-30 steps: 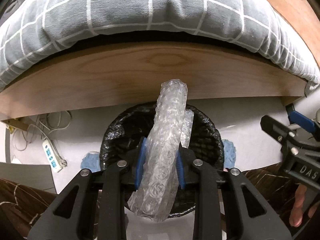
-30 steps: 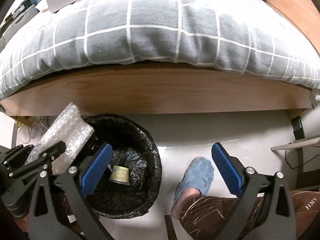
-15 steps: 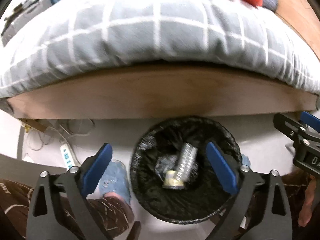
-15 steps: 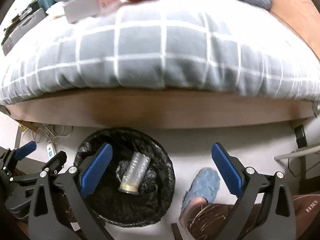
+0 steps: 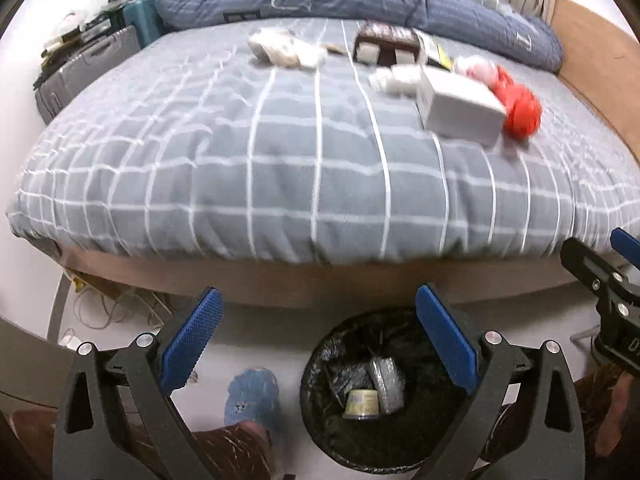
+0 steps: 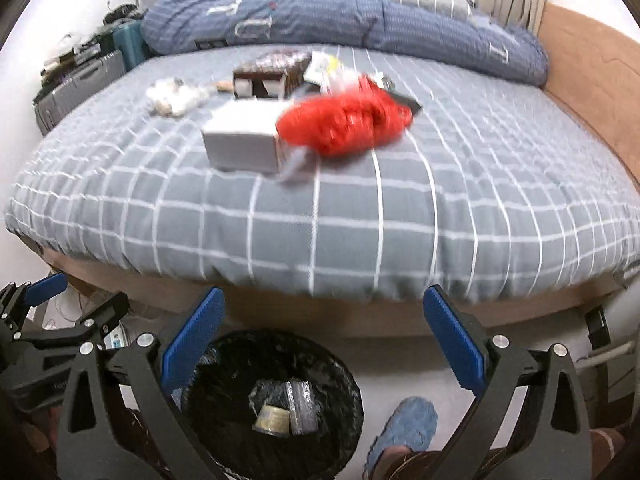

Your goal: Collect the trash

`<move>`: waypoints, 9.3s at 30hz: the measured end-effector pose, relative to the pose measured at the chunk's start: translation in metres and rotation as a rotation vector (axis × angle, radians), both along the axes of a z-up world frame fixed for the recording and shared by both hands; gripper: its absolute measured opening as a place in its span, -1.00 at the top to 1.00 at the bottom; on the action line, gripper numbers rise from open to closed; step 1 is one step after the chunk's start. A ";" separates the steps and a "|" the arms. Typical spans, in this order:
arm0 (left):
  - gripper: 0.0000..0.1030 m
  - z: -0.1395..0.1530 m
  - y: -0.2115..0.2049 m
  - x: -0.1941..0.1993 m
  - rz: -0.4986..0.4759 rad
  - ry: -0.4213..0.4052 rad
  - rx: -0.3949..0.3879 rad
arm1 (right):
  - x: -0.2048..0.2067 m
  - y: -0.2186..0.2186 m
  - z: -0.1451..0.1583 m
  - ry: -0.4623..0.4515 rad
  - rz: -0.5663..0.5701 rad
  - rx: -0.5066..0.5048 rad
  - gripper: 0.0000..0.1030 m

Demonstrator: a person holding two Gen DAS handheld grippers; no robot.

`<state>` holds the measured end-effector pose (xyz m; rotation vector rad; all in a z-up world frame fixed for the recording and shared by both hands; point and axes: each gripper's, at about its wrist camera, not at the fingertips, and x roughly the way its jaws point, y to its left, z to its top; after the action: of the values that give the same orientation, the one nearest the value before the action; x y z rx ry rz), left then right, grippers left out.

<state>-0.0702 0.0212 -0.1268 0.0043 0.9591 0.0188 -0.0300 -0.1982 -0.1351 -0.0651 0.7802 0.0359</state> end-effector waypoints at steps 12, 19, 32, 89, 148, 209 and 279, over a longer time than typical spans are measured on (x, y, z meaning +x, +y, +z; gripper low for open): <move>-0.86 0.042 0.020 0.034 0.032 -0.070 -0.010 | 0.020 0.020 0.034 -0.060 0.030 0.054 -0.85; -0.86 0.056 0.039 0.075 0.068 -0.122 0.001 | 0.049 0.035 0.043 -0.077 0.050 0.062 -0.85; -0.86 0.050 0.056 0.176 0.084 -0.119 -0.011 | 0.111 0.063 0.022 -0.020 0.052 0.073 -0.85; 0.47 0.030 0.057 0.285 0.072 -0.037 -0.073 | 0.157 0.061 0.015 0.040 0.063 0.108 -0.48; 0.50 0.093 0.016 0.095 -0.024 -0.131 -0.166 | 0.066 0.007 0.080 -0.108 0.045 0.131 -0.48; 0.50 -0.029 -0.001 -0.041 -0.022 0.148 -0.184 | -0.031 -0.018 -0.042 0.145 0.041 0.089 -0.48; -0.74 -0.066 -0.072 -0.009 -0.082 0.165 -0.029 | -0.009 -0.065 -0.064 0.161 -0.111 -0.016 -0.85</move>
<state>-0.0794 -0.0510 -0.1929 0.0183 1.1230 -0.0722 -0.0388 -0.2632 -0.1987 -0.0347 0.9442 -0.0710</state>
